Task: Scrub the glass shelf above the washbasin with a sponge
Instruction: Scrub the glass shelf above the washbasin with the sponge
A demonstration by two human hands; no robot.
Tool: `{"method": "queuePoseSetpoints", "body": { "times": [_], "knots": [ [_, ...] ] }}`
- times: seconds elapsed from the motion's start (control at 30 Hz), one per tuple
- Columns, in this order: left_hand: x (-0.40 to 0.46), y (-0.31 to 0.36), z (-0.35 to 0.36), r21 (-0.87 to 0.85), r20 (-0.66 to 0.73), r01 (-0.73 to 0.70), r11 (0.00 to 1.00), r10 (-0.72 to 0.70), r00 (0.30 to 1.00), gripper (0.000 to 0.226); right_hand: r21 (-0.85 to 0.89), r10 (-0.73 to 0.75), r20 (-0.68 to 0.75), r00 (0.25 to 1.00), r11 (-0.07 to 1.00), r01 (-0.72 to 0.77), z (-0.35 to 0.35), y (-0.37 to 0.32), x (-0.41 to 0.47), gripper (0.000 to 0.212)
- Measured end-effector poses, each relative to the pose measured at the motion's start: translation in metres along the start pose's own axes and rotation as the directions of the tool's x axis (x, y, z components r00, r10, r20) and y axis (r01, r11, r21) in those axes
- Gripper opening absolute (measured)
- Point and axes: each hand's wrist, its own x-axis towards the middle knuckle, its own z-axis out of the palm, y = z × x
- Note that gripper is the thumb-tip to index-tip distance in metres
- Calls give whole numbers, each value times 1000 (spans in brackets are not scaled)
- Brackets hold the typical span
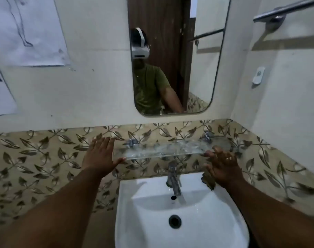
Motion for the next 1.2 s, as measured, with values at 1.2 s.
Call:
{"method": "queuePoseSetpoints", "body": {
  "times": [1.2],
  "knots": [
    [8,26,56,44,85,-1,999,-3,996,96,488,293,650,701,546,-680,117,-6,-30,18]
  ]
}}
